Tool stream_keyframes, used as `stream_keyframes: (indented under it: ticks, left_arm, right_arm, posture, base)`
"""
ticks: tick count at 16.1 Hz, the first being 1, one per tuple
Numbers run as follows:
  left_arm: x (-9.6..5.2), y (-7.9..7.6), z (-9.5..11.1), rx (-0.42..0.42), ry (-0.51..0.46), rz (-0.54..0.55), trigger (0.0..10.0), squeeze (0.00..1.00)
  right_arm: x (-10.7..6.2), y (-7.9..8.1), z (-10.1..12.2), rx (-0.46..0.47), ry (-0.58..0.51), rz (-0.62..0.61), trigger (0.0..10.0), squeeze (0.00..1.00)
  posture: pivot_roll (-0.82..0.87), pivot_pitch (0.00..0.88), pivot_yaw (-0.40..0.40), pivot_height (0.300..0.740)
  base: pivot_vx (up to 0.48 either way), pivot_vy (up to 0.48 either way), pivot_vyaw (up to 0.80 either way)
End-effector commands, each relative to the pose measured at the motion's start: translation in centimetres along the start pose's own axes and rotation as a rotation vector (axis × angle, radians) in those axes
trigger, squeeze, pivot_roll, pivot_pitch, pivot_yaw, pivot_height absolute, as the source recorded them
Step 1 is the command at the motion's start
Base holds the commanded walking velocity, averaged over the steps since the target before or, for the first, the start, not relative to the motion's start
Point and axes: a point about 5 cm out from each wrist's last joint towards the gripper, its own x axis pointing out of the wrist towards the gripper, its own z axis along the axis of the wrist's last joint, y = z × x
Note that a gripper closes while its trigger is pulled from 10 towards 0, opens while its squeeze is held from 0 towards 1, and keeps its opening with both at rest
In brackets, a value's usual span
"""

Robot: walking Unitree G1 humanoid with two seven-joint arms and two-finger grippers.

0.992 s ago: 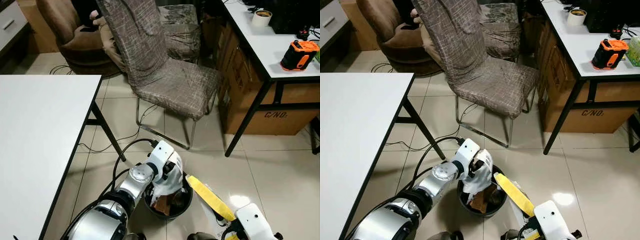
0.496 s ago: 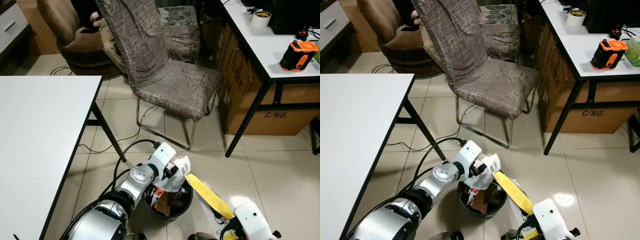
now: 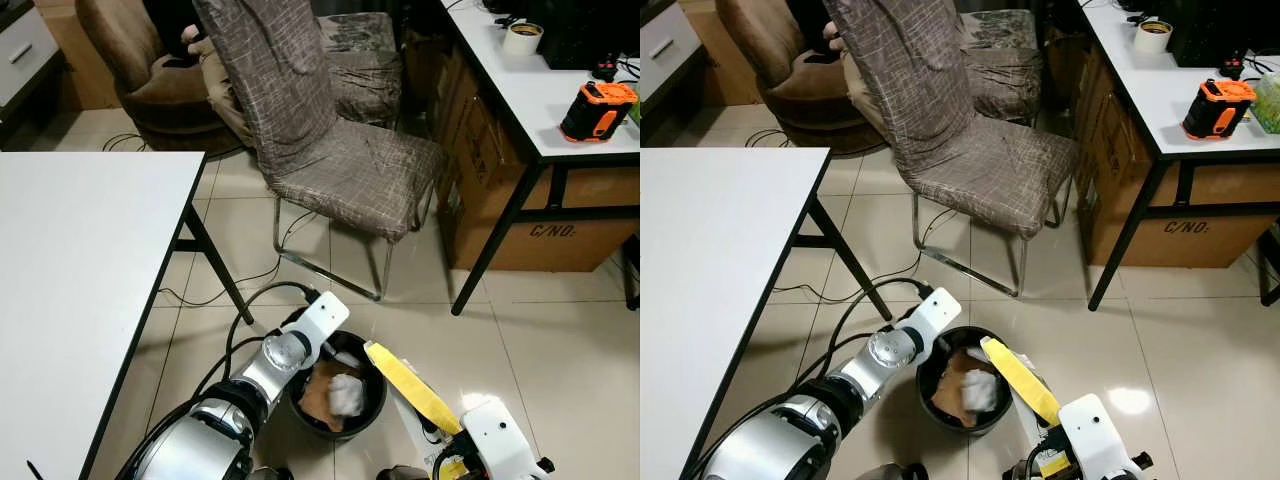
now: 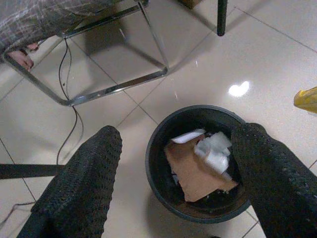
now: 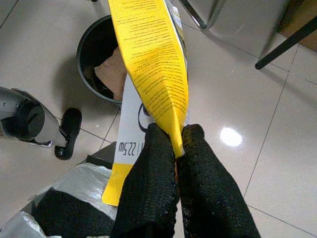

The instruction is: Picking trash to rubbish bin

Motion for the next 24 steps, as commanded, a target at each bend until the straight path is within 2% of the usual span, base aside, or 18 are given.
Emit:
stream_keyframes:
  ticks: [1,3,5,6,8,10,11,12,14,15,16,19,23,24]
  left_arm:
    - [-0.1,0.2,-0.4,-0.028,0.021,-0.005,10.0,0.00]
    - [-0.4,1.0,-0.6,-0.070,-0.020,0.018,10.0,0.00]
    - [-1.2,3.3,-1.7,-0.097,-0.038,0.098,10.0,0.00]
    - [-2.2,5.2,-3.0,-0.171,-0.029,0.163,10.0,0.00]
    - [-4.9,8.1,-6.6,-0.209,0.009,0.219,10.0,0.00]
    - [-6.4,9.1,-7.4,-0.229,-0.029,0.212,10.0,0.00]
    - [-7.2,9.3,-7.6,-0.225,-0.052,0.202,10.0,0.00]
    - [-8.9,9.1,-7.7,-0.224,-0.103,0.152,10.0,0.00]
    - [-12.0,7.6,-7.3,-0.210,-0.160,0.039,10.0,0.00]
    - [-12.8,7.0,-7.0,-0.210,-0.183,0.005,10.0,0.00]
    - [-14.7,5.9,-6.5,-0.212,-0.210,-0.069,10.0,0.00]
    - [-16.9,5.3,-4.7,-0.234,-0.227,-0.095,10.0,0.00]
    - [-17.6,5.1,-3.1,-0.241,-0.246,-0.135,10.0,0.00]
    - [-17.8,5.2,-2.6,-0.261,-0.250,-0.138,10.0,0.00]
  right_arm:
    - [0.1,0.1,-0.1,-0.004,0.010,0.002,10.0,0.00]
    - [1.1,-0.5,1.2,-0.014,-0.043,-0.039,10.0,0.00]
    - [3.1,-0.9,2.4,0.026,-0.095,-0.071,10.0,0.00]
    - [4.4,-1.2,3.1,0.024,-0.111,-0.085,10.0,0.00]
    - [7.6,-2.1,4.3,0.025,-0.133,-0.100,10.0,0.00]
    - [9.7,-2.1,5.4,-0.010,-0.160,-0.053,10.0,0.00]
    - [10.6,-1.9,5.9,-0.006,-0.177,-0.022,10.0,0.00]
    - [12.1,-1.5,6.9,-0.033,-0.194,0.043,10.0,0.00]
    - [14.0,-0.5,7.7,-0.100,-0.189,0.142,10.0,0.00]
    - [14.4,-0.1,7.8,-0.122,-0.184,0.172,10.0,0.00]
    - [15.1,0.7,8.1,-0.149,-0.172,0.225,10.0,0.00]
    - [15.9,1.0,8.8,-0.237,-0.179,0.251,10.0,0.00]
    - [16.2,0.6,9.4,-0.242,-0.195,0.250,10.0,0.00]
    - [16.3,0.5,9.6,-0.242,-0.200,0.245,10.0,1.00]
  posture:
    - [-0.22,0.109,0.095,0.740]
    - [-0.21,0.109,0.090,0.740]
    - [-0.18,0.106,0.082,0.740]
    - [-0.16,0.108,0.076,0.740]
    - [-0.13,0.098,0.066,0.740]
    - [-0.11,0.099,0.063,0.740]
    - [-0.10,0.102,0.065,0.740]
    - [-0.09,0.101,0.065,0.740]
    - [-0.07,0.109,0.057,0.740]
    - [-0.07,0.110,0.056,0.740]
    - [-0.05,0.117,0.049,0.740]
    - [-0.04,0.126,0.048,0.740]
    - [-0.04,0.124,0.053,0.740]
    - [-0.04,0.121,0.056,0.740]
  base:
    - [0.000,0.000,0.00]
    - [0.000,0.000,0.00]
    - [0.000,0.000,0.00]
    - [0.000,0.000,0.00]
    - [0.000,0.000,0.00]
    - [0.000,0.000,0.00]
    - [0.000,0.000,0.00]
    - [0.000,0.000,0.00]
    - [0.000,0.000,0.00]
    - [0.000,0.000,0.00]
    - [0.000,0.000,0.00]
    - [0.000,0.000,0.00]
    - [0.000,0.000,0.00]
    - [0.000,0.000,0.00]
